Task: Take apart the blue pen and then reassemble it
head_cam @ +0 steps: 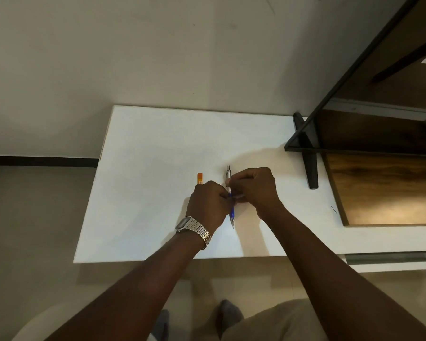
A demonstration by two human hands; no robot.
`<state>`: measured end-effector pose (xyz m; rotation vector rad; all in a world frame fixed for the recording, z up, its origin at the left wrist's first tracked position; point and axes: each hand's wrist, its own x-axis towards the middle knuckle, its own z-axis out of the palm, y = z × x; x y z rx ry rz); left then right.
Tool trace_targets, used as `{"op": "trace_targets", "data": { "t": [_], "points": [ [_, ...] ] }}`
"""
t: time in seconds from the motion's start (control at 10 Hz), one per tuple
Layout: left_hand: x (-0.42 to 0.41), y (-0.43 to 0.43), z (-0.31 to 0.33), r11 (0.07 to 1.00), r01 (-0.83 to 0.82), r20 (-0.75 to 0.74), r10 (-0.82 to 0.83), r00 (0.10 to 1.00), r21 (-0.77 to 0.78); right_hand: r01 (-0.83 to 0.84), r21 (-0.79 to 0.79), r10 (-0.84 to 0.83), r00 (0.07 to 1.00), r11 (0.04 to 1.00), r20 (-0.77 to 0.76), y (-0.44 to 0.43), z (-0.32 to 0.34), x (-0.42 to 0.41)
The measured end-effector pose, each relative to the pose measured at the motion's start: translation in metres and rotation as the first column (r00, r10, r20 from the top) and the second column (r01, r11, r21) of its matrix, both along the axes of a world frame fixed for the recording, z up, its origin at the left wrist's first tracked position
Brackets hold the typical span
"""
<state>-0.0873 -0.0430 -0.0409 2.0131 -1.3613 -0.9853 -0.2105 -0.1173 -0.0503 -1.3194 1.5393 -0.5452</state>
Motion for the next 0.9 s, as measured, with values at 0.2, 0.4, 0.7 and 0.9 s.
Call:
{"op": "trace_targets", "data": {
  "t": [0.2, 0.4, 0.7, 0.9],
  "points": [
    [0.0, -0.001, -0.002, 1.0, 0.013, 0.024, -0.013, 1.0, -0.011, -0.033, -0.086, 0.024, 0.995, 0.996, -0.1, 0.003, 0.0, 0.002],
    [0.0, 0.0, -0.004, 0.999, 0.012, 0.05, -0.01, 0.999, -0.053, -0.057, -0.125, 0.04, 0.99, 0.99, -0.137, 0.005, -0.001, 0.005],
    [0.008, -0.002, 0.01, 0.993, -0.016, 0.059, 0.023, 0.998, -0.117, -0.063, -0.203, 0.031, 0.987, 0.977, -0.157, 0.006, 0.003, -0.001],
    [0.023, 0.01, 0.035, 0.91, -0.046, 0.32, 0.193, 0.928, -0.412, -0.116, -0.41, 0.02, 0.973, 0.905, -0.23, 0.016, 0.02, -0.006]
  ]
}}
